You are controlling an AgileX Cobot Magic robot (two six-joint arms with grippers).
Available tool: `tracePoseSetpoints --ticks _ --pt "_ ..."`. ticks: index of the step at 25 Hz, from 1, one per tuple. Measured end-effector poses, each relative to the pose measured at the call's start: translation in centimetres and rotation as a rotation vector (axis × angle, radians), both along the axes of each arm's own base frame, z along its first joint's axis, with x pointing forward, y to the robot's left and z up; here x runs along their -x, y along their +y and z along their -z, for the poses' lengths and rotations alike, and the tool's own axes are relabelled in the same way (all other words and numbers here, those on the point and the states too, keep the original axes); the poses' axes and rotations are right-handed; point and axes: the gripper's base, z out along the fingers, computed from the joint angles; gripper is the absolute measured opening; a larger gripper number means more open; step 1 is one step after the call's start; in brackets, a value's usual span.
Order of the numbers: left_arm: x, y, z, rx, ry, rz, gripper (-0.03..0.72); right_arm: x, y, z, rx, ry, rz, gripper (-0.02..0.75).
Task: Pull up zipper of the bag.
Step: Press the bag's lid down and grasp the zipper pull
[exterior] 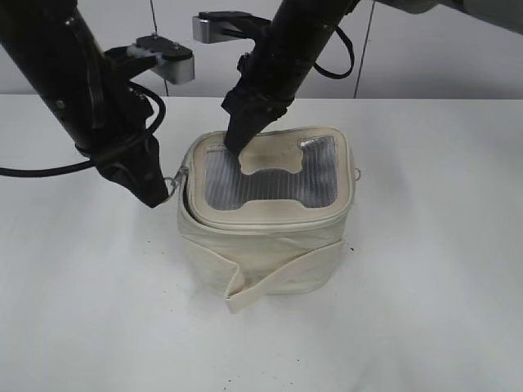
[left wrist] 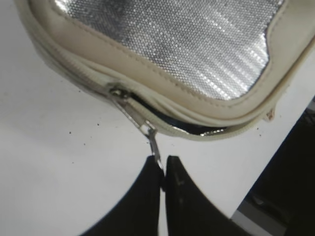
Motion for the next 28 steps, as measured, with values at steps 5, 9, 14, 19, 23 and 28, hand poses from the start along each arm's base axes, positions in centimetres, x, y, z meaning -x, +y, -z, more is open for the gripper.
tracePoseSetpoints --ticks 5,9,14,19,23,28 --pt "1.8 0.3 0.5 0.001 0.076 -0.025 -0.003 -0.1 -0.1 -0.1 -0.001 -0.001 0.006 0.039" --pt "3.3 0.2 -0.2 0.018 0.064 -0.051 -0.003 -0.2 -0.1 -0.1 -0.003 -0.004 0.007 0.039" --pt "5.0 -0.8 -0.8 0.063 0.051 -0.081 -0.003 -0.1 0.0 -0.2 -0.008 -0.002 0.006 0.039" --pt "7.1 -3.4 -0.9 0.075 0.051 -0.077 -0.001 -0.1 0.0 -0.2 -0.006 -0.002 0.004 0.039" --pt "8.8 -5.4 -1.0 0.101 0.054 -0.092 -0.001 -0.1 0.0 -0.2 -0.007 -0.002 0.007 0.039" --pt "9.8 -7.6 -1.1 0.189 -0.013 -0.078 0.001 -0.1 0.0 -0.2 -0.010 0.000 0.007 0.039"
